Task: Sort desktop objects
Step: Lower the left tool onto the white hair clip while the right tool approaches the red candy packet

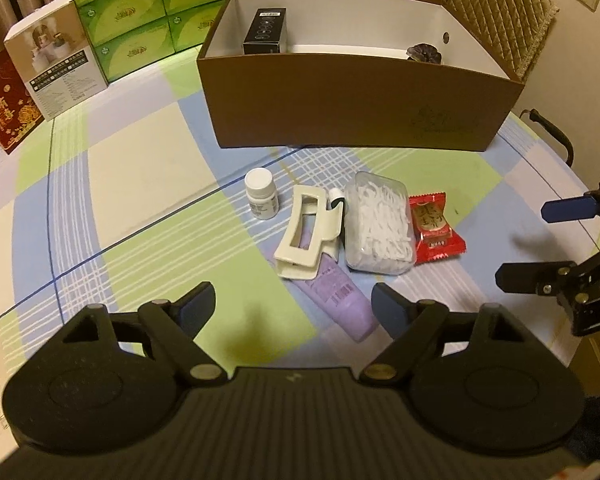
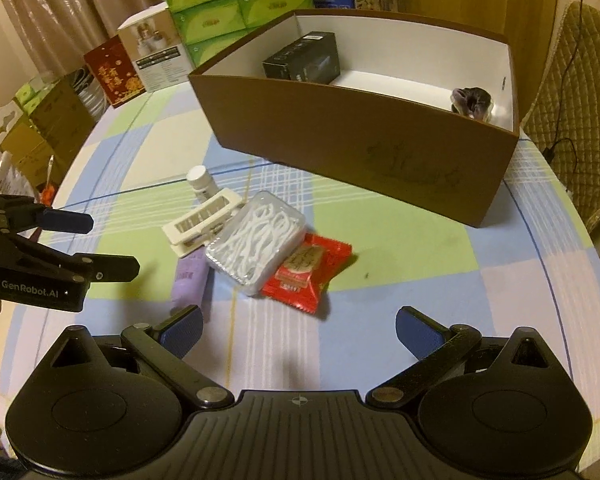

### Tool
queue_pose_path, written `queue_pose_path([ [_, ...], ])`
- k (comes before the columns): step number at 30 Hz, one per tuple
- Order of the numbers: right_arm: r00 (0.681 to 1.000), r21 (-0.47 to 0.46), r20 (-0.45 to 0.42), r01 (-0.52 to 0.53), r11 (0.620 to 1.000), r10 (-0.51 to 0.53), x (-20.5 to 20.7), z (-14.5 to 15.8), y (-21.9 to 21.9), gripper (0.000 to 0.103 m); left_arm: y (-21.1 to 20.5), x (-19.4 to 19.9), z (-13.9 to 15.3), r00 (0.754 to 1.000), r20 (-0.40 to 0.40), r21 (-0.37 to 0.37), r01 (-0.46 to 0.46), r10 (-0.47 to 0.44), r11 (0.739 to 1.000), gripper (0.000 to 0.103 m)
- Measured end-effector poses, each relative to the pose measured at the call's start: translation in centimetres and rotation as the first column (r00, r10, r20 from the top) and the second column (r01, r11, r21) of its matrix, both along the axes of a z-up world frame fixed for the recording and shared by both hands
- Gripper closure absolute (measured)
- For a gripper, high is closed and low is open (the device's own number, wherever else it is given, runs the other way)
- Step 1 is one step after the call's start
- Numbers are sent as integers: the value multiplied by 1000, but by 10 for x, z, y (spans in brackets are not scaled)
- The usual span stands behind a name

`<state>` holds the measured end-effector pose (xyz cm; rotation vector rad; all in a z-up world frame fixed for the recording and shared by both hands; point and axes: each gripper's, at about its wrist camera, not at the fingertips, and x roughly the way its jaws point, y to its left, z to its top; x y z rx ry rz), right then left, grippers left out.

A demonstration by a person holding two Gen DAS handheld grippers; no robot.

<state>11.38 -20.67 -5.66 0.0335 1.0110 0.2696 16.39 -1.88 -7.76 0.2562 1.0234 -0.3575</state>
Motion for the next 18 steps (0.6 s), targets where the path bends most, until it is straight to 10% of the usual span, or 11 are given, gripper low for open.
queue_pose_path([
  [11, 1000, 10, 1, 29, 1000, -29, 24, -31, 7, 40, -16, 30, -20, 998, 3, 16, 70, -70, 997, 29],
  [18, 999, 18, 3, 45, 999, -45, 41, -44, 13, 46, -27, 49, -35, 992, -22, 37, 122, -121, 992, 31],
])
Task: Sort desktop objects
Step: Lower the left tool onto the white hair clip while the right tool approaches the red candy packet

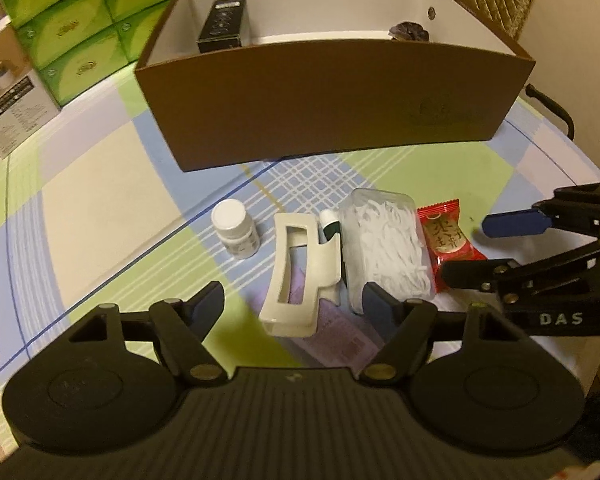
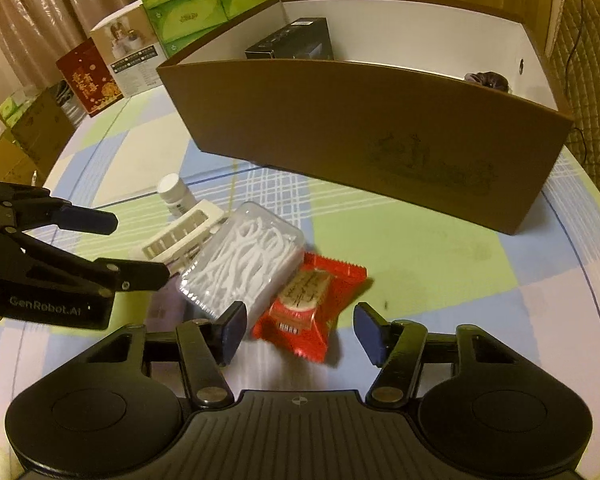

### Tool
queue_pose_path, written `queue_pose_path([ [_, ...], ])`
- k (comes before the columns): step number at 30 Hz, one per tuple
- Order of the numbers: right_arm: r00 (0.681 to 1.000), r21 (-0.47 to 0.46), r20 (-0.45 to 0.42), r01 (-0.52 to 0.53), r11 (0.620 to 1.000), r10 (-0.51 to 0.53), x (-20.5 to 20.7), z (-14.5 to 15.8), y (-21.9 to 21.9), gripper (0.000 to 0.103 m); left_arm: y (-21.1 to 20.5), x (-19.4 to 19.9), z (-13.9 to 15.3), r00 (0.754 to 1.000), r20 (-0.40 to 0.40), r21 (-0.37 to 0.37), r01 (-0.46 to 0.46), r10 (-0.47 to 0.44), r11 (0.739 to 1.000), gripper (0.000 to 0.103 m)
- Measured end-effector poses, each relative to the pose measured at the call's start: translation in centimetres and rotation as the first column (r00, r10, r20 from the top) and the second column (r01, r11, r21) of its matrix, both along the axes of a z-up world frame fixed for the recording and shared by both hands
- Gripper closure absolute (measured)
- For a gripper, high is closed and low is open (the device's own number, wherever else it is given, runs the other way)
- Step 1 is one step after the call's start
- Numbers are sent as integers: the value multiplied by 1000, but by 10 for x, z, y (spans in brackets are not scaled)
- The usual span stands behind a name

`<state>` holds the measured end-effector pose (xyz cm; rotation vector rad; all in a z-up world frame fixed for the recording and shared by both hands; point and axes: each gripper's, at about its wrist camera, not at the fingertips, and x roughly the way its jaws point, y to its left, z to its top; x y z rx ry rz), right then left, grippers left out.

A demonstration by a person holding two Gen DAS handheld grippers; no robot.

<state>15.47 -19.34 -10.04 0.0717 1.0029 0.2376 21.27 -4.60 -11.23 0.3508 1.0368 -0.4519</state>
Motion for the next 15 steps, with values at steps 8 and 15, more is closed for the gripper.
queue_pose_path([
  [8, 999, -5, -30, 33, 999, -33, 14, -12, -10, 64, -2, 18, -8, 999, -24, -11, 28, -28, 1000, 40],
  [15, 995, 10, -63, 80, 997, -80, 15, -14, -33, 64, -6, 27, -18, 998, -47, 2, 51, -50, 999, 51],
])
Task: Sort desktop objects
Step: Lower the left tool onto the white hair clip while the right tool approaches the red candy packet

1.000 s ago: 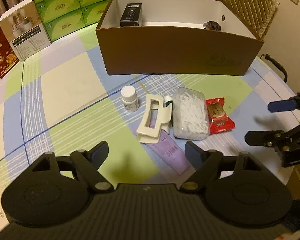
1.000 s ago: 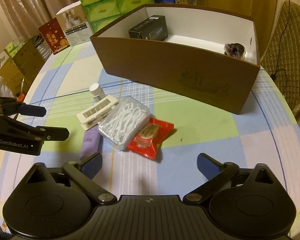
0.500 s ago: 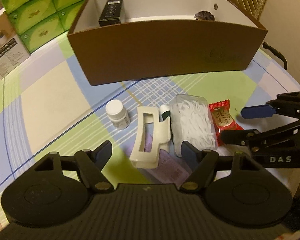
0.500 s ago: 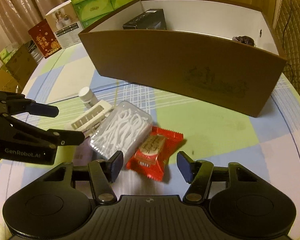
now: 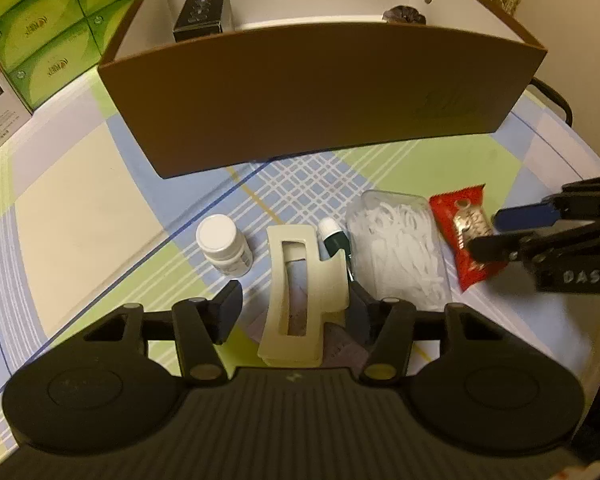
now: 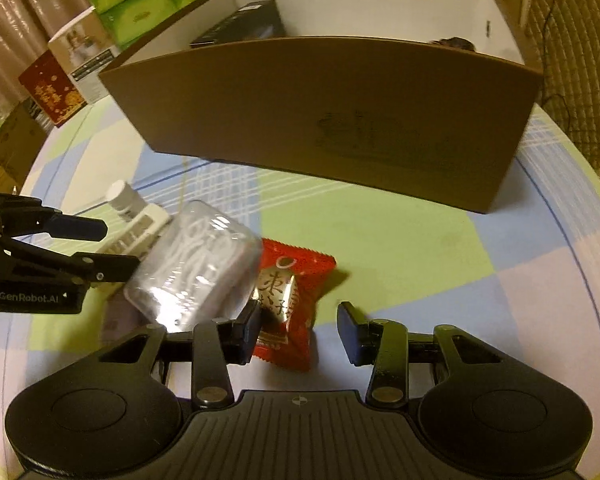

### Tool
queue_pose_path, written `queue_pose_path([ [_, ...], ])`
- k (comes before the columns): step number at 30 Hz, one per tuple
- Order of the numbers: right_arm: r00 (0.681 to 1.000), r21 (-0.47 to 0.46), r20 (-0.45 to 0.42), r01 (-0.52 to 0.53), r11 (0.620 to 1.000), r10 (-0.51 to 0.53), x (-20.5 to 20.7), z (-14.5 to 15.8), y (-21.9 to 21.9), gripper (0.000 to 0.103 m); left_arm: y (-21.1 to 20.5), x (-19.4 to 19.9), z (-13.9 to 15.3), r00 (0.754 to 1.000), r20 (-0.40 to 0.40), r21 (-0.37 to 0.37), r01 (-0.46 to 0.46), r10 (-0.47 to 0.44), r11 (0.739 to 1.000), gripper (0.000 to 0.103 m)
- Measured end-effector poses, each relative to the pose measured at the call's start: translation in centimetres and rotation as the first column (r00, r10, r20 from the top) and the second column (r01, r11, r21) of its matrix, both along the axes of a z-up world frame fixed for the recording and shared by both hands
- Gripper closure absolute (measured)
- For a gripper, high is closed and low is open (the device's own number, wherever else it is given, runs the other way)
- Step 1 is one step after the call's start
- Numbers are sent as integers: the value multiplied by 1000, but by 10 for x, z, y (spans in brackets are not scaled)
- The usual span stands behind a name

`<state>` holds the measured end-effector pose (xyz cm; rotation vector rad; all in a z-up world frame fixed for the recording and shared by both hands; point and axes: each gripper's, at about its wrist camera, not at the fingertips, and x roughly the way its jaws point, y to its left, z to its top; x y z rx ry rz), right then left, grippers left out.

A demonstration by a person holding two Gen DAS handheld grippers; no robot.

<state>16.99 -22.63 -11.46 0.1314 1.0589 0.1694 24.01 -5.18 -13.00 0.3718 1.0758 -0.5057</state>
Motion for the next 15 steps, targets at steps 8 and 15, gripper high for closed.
queue_pose_path([
  [8, 999, -10, -19, 38, 999, -38, -6, 2, -17, 63, -6, 7, -10, 1000, -5, 15, 23, -23, 1000, 67],
  [15, 998, 0, -22, 59, 998, -59, -11, 4, -20, 48, 0, 2, -2, 999, 36, -7, 35, -35, 999, 68],
])
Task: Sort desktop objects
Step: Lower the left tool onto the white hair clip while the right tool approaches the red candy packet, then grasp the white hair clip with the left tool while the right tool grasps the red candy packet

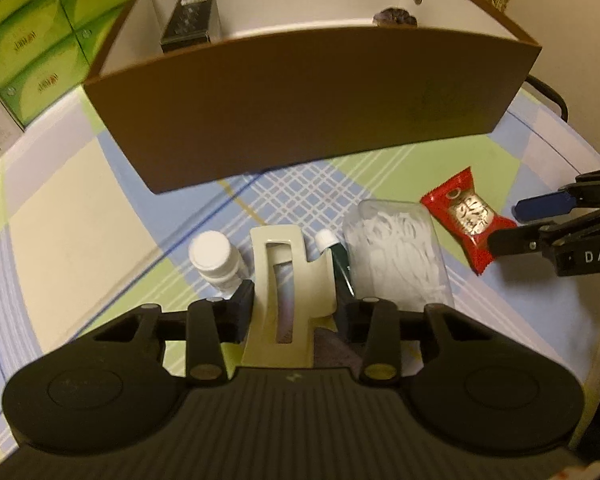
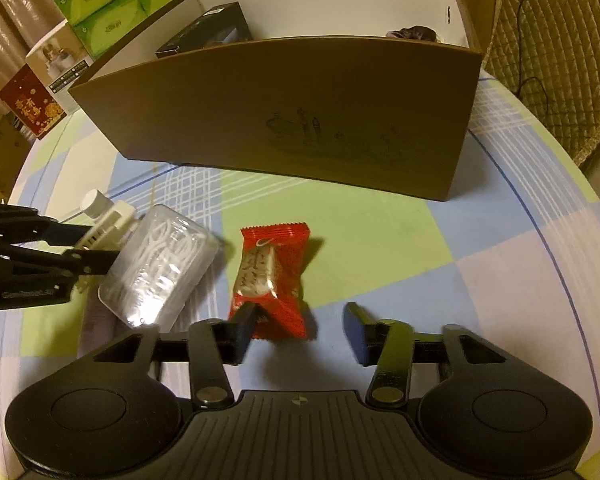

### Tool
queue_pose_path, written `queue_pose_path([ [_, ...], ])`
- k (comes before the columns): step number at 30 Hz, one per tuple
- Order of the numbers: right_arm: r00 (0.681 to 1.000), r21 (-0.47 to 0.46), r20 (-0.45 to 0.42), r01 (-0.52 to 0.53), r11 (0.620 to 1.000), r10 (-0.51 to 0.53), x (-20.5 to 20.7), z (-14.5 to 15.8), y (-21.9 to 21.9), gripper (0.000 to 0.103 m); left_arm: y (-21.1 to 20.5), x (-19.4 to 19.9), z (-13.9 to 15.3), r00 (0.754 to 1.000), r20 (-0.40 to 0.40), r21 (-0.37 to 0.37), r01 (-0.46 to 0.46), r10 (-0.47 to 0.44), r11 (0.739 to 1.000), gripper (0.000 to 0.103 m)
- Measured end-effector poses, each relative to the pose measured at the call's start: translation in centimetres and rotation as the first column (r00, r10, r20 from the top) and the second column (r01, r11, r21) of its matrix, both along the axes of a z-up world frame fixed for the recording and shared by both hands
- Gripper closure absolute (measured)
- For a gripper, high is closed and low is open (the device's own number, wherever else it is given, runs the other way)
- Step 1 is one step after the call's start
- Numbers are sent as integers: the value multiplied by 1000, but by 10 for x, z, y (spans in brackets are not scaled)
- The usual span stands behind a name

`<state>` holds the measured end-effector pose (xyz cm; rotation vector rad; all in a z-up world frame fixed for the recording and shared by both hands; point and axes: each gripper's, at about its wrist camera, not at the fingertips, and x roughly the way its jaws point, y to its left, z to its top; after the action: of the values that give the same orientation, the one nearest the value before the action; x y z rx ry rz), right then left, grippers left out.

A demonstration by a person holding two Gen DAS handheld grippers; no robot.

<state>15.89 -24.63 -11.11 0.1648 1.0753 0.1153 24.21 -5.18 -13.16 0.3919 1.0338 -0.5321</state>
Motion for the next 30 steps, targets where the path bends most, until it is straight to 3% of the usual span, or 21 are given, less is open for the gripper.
queue_pose_path([
  [2, 1000, 0, 8, 5, 1000, -5, 0, 1, 1, 43, 4, -1, 4, 1000, 4, -10, -14, 14, 1000, 68],
  [15, 998, -19, 26, -49, 999, 49, 12, -2, 19, 42, 32, -22, 17, 996, 18, -14, -91, 91, 996, 68],
  [22, 994, -99, 46, -90, 991, 95, 26, -12, 36, 43, 37, -28, 17, 992, 10, -21, -125, 125, 992, 68],
  [24, 991, -126, 50, -114, 985, 121, 28, -14, 39, 46, 38, -30, 17, 992, 11, -18, -129, 129, 991, 68],
  [26, 988, -155, 56, -132, 979, 142, 28, -15, 41, 64, 40, -31, 18, 990, 12, -18, -137, 138, 990, 68],
  [30, 984, -174, 48, -161, 971, 172, 27, -15, 39, 72, 42, -33, 20, 989, 15, -21, -150, 150, 988, 68],
])
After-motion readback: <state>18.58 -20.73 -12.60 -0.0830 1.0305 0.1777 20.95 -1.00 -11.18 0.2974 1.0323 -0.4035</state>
